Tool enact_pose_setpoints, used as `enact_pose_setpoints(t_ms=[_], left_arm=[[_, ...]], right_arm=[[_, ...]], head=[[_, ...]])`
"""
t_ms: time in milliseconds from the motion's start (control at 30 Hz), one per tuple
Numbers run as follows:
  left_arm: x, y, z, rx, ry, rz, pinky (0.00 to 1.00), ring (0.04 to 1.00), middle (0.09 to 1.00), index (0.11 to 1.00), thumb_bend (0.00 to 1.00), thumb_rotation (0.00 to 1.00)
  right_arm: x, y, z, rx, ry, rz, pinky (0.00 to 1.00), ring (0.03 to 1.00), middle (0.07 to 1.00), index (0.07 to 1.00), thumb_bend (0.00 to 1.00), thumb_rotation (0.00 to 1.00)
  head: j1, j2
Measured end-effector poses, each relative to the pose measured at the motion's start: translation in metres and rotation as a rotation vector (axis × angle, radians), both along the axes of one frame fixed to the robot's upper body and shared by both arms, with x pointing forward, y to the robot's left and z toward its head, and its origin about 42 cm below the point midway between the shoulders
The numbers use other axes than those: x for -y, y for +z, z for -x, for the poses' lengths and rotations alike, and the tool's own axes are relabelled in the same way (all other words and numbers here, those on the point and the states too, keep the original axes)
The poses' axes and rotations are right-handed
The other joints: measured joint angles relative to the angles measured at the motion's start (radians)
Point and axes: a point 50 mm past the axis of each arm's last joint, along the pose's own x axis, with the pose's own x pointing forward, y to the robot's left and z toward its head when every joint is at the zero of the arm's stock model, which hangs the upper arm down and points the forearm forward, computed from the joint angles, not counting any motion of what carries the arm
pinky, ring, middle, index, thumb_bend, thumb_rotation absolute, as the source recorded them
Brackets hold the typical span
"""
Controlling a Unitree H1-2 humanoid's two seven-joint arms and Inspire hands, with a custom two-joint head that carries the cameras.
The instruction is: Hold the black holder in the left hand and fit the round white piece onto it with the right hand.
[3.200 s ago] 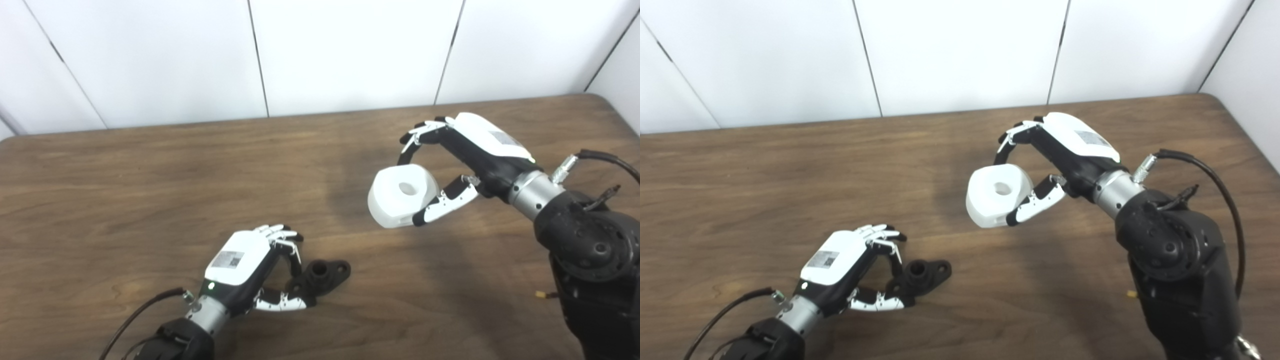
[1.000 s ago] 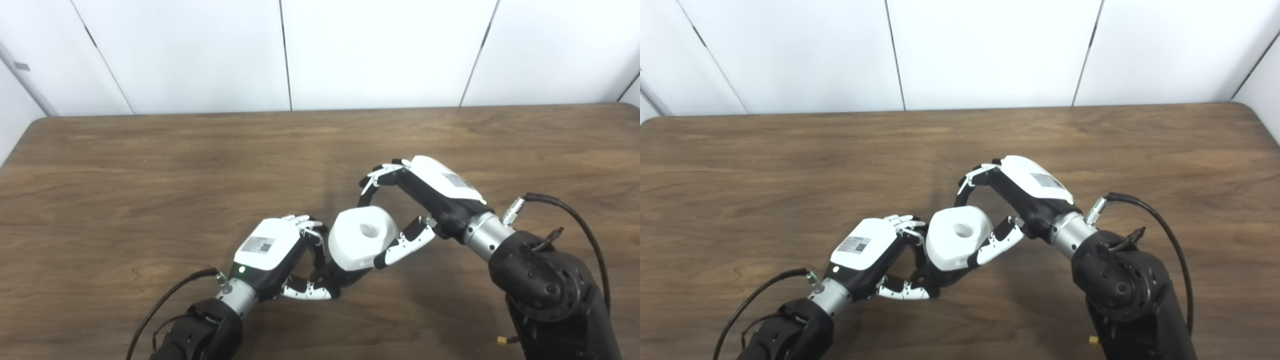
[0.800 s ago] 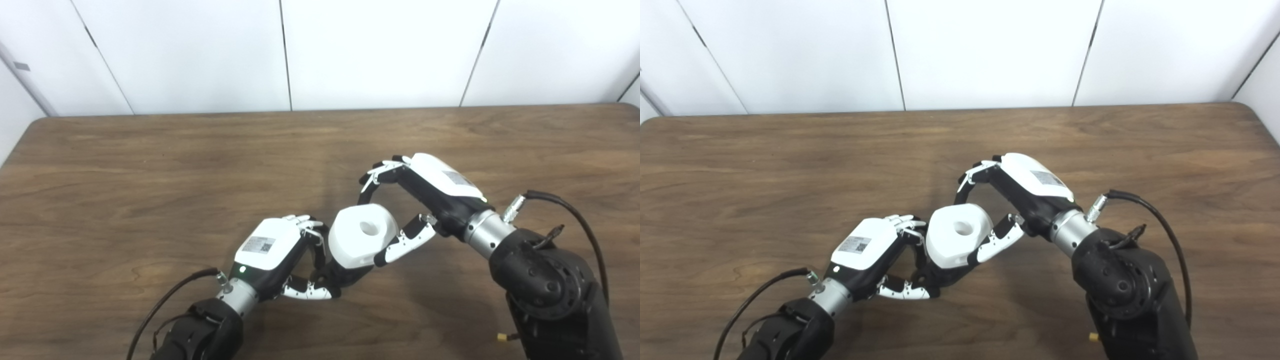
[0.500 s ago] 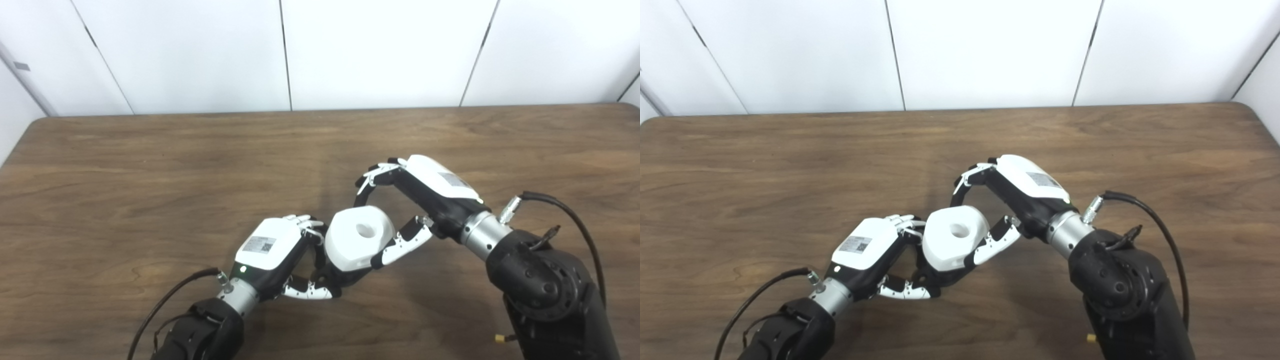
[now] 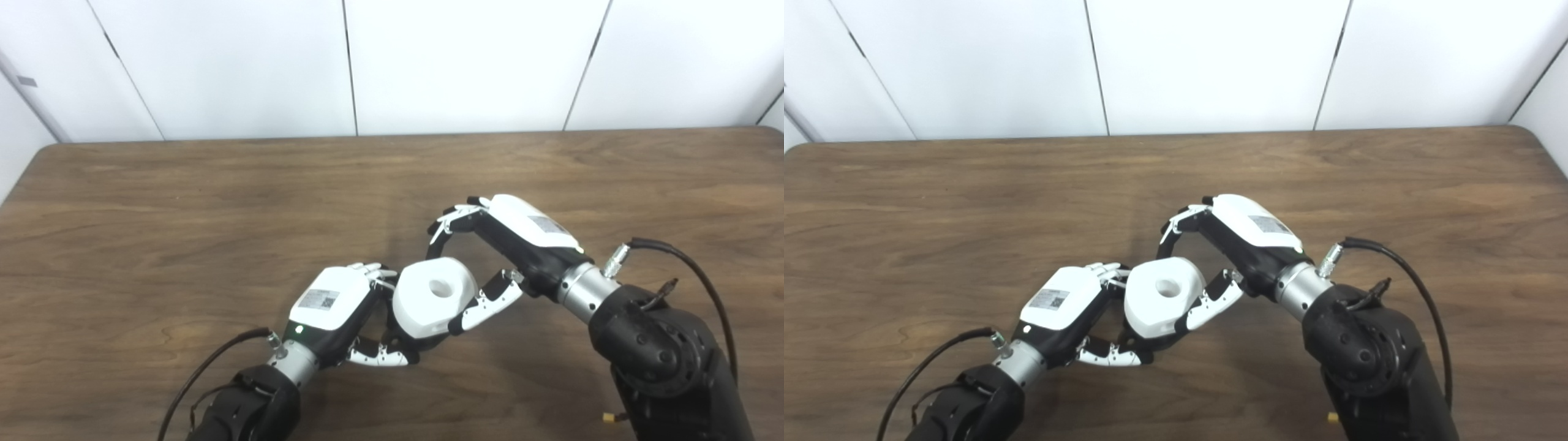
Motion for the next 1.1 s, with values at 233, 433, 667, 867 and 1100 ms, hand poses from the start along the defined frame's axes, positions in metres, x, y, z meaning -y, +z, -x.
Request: enact_pose_setpoints(t_ms=[233,433,667,867,1100], left_arm=[[0.0009,0.0,-0.0002,-0.001,0.003,-0.002,0.88,0.881,0.82,0.486,0.52,0.06],[0.0018,0.0004,-0.0005,0.003,0.003,-0.006,0.88,0.881,0.818,0.486,0.52,0.06],[0.0022,0.0005,-0.0006,0.002,0.003,-0.006,0.88,0.884,0.819,0.486,0.52,0.06],[0.003,0.0011,-0.0014,-0.002,0.003,-0.007,0.88,0.883,0.817,0.486,0.52,0.06],[0.0043,0.0024,-0.0027,0.005,0.002,-0.012,0.88,0.881,0.816,0.486,0.52,0.05]], right_arm=[[-0.0027,-0.0002,0.0014,0.03,0.022,0.014,1.0,0.901,0.778,0.481,0.52,0.14],[-0.0026,-0.0006,0.0014,0.035,0.025,0.016,1.0,0.905,0.783,0.481,0.52,0.14],[-0.0025,-0.0012,0.0014,0.033,0.027,0.022,1.0,0.904,0.782,0.481,0.53,0.14],[-0.0029,-0.0017,0.0013,0.032,0.03,0.021,1.0,0.901,0.782,0.481,0.52,0.14],[-0.003,-0.002,0.0016,0.035,0.037,0.024,1.0,0.901,0.776,0.481,0.52,0.14]], head=[[0.006,0.005],[0.017,0.014],[0.021,0.017],[0.032,0.028],[0.045,0.04]])
